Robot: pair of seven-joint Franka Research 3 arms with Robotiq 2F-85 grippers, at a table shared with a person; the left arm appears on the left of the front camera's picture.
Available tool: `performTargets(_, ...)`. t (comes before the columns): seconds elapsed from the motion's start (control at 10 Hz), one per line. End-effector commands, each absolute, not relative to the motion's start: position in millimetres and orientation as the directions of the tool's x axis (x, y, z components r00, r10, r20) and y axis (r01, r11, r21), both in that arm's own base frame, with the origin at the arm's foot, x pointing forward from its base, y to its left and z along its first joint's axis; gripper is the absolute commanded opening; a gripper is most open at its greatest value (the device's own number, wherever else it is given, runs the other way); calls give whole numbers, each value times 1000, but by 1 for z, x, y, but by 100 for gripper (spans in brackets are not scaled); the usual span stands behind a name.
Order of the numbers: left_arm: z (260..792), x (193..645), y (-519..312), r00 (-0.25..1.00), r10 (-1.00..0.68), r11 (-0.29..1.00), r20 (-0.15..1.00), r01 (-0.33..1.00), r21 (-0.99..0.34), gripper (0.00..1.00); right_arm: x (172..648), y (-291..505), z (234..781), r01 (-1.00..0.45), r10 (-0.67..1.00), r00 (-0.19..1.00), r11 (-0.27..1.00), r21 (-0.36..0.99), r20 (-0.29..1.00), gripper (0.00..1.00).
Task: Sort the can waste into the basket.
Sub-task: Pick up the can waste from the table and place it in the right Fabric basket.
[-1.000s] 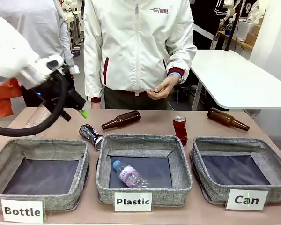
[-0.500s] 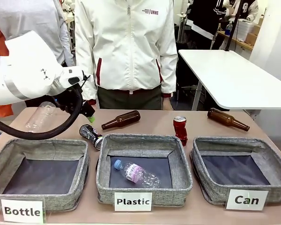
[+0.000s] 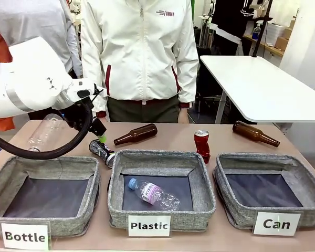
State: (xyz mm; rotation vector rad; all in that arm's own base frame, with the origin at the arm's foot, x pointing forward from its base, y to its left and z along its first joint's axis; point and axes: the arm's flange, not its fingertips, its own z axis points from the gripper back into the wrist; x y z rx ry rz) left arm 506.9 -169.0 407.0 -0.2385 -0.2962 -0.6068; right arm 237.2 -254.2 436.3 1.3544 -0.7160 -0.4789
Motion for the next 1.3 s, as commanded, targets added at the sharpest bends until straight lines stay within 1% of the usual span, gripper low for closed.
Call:
performTargets(0.0, 415, 527, -175, 497, -777, 540, 385, 842, 4, 100, 239, -256, 439, -121, -691, 692, 174, 977, 209, 100)
performTargets(0.1, 418, 531, -185, 284, -903, 323, 322, 944, 72, 100, 239, -256, 439, -121, -691, 692, 174, 977, 209, 100)
performTargets(0.2, 420, 533, -192, -8, -968, 26, 252, 991, 131, 100, 239, -256, 439, -121, -691, 692, 174, 977, 209, 100)
performTargets(0.3, 415, 531, -196, -294, -949, -280, 116, 952, 123, 100, 239, -256, 439, -121, -691, 692, 174, 977, 209, 100)
performTargets(0.4, 414, 530, -195, -494, -866, -487, 78, 868, 97, 100, 239, -256, 439, -121, -691, 692, 174, 977, 209, 100)
performTargets(0.5, 413, 532, -193, -563, -824, -554, 63, 824, 120, 100, 239, -256, 439, -121, -691, 692, 174, 977, 209, 100)
performTargets(0.6, 409, 528, -196, -654, -757, -649, -8, 750, 128, 100, 239, -256, 439, -121, -691, 692, 174, 977, 209, 100)
performTargets(0.7, 405, 527, -196, -704, -708, -704, -62, 695, 149, 100, 239, -256, 439, -121, -691, 692, 174, 977, 209, 100)
performTargets(0.8, 404, 522, -195, -794, -601, -797, -91, 587, 140, 100, 239, -256, 439, -121, -691, 692, 174, 977, 209, 100)
performTargets(0.9, 404, 521, -195, -848, -525, -843, -69, 507, 181, 100, 239, -256, 439, -121, -691, 692, 174, 977, 209, 100)
performTargets(1.0, 409, 520, -192, -848, -530, -821, -16, 508, 261, 100, 239, -256, 439, -121, -691, 692, 174, 977, 209, 100)
performTargets(1.1, 416, 518, -186, -785, -615, -732, 82, 606, 311, 100, 239, -256, 439, -121, -691, 692, 174, 977, 209, 100)
performTargets(1.2, 428, 509, -172, -721, -684, -657, 108, 674, 336, 100, 239, -256, 439, -121, -691, 692, 174, 977, 209, 100)
